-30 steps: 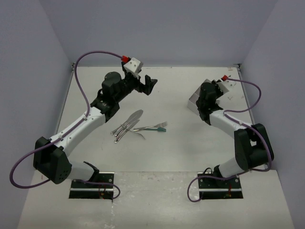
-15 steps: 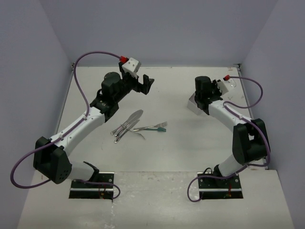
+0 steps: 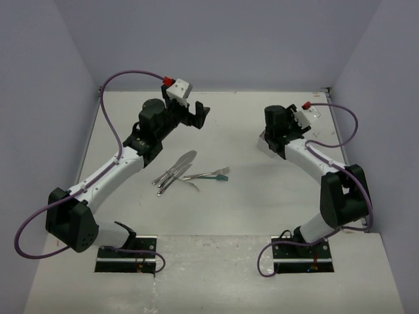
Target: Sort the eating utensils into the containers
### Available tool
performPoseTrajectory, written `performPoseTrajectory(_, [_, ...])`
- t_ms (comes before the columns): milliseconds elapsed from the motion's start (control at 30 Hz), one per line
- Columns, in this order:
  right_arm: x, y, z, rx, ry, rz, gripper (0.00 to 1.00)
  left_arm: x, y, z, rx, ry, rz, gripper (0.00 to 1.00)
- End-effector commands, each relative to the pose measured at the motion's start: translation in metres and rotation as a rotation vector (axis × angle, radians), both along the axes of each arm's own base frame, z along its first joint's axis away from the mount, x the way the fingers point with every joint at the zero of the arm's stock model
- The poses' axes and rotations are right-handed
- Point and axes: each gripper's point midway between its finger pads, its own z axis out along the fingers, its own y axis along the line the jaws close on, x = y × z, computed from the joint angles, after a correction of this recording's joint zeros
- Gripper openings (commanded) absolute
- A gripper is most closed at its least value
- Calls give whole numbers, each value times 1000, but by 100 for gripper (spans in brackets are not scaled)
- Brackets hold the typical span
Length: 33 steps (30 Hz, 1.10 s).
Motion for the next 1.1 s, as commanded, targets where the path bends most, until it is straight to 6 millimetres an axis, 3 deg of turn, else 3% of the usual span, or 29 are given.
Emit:
performPoseTrajectory(0, [1,12,58,-27,-120,84,63,-6,6,8,12,-29,-5,100])
performPoseTrajectory(33, [0,21,77,-5,-176,151,75,-6,7,5,18,-25,-5,100])
performPoseTrajectory(100, [-4,35,95,-29,-191,258,87,-9,5,-2,47,-15,-24,100])
performPoseTrajectory(133, [-8,46,108,-13,-210,338,98,-10,5,-6,54,-4,-31,100])
performPoseTrajectory(200, [-14,62,116,-44,-186,444,99,-14,5,-18,123,5,-63,100])
performPoseTrajectory(233, [-21,66,111,-49,-137,471,99,-18,3,-27,158,17,-91,100])
performPoseTrajectory(267, [-28,71,114,-41,-133,513,99,-30,-7,-38,190,32,-193,100])
performPoseTrajectory(367, [-51,80,92,-28,-54,623,99,-77,-17,-112,394,142,-445,100])
performPoseTrajectory(400, [-55,83,98,-23,-67,649,99,-82,-16,-124,419,164,-442,100])
performPoseTrajectory(433, [-62,82,87,-19,-43,663,99,-83,-11,-135,452,180,-420,100])
performPoseTrajectory(467, [-71,85,91,1,-61,698,99,-89,-10,-151,476,214,-431,100])
performPoseTrajectory(533, [-82,86,78,5,-37,731,99,-103,-12,-173,526,252,-470,100])
performPoseTrajectory(667, [-98,86,82,-1,-35,779,99,-105,-16,-203,585,317,-472,100])
performPoseTrajectory(867, [-116,84,81,-5,-38,814,99,-88,-15,-244,679,422,-414,100])
performPoseTrajectory(933, [-119,82,79,-6,-41,813,99,-77,-6,-263,744,464,-345,100])
performPoseTrajectory(1067, [-123,81,76,-1,-42,818,99,-64,-9,-270,757,474,-312,100])
